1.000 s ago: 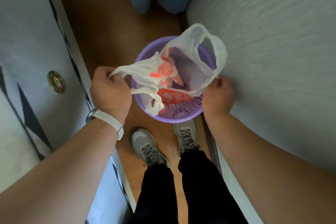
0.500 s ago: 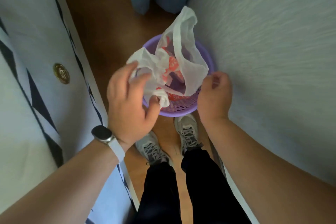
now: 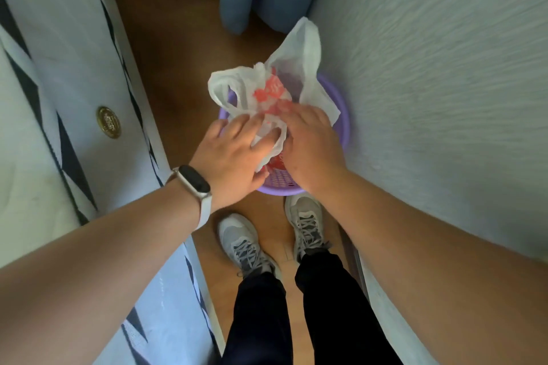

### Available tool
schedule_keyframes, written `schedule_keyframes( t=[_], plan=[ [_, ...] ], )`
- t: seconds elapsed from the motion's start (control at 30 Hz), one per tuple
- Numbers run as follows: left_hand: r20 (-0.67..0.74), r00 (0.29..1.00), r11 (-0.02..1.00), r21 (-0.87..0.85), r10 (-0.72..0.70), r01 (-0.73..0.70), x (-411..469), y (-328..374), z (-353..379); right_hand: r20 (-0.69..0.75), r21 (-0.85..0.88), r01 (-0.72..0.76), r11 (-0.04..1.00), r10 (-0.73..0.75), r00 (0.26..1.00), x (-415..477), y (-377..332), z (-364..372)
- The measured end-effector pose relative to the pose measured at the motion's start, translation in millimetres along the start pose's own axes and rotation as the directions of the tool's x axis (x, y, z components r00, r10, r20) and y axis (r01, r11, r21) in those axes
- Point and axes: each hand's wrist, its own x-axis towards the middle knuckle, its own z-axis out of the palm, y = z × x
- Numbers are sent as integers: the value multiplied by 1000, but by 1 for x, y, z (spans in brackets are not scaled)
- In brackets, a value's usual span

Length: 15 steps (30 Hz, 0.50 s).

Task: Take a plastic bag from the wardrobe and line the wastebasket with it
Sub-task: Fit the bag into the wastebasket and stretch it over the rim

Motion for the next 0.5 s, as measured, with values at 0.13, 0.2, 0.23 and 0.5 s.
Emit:
schedule_keyframes(
  t=[0.13,0.2,0.23,0.5],
  plan=[
    [115,992,998,53,-52,46,21,-18,14,265,-381,133,915,-30,964,13,18,11],
    [162,983,994,79,-83,71,25,-26,22,354,-508,246,825,-60,933,20,28,14],
    [182,979,992,99,-92,74,25,-29,25,374,-540,270,797,-60,925,22,33,14],
    [169,967,978,116,-189,171,22,-44,28,89,-487,43,872,1,996,6,61,5]
  ],
)
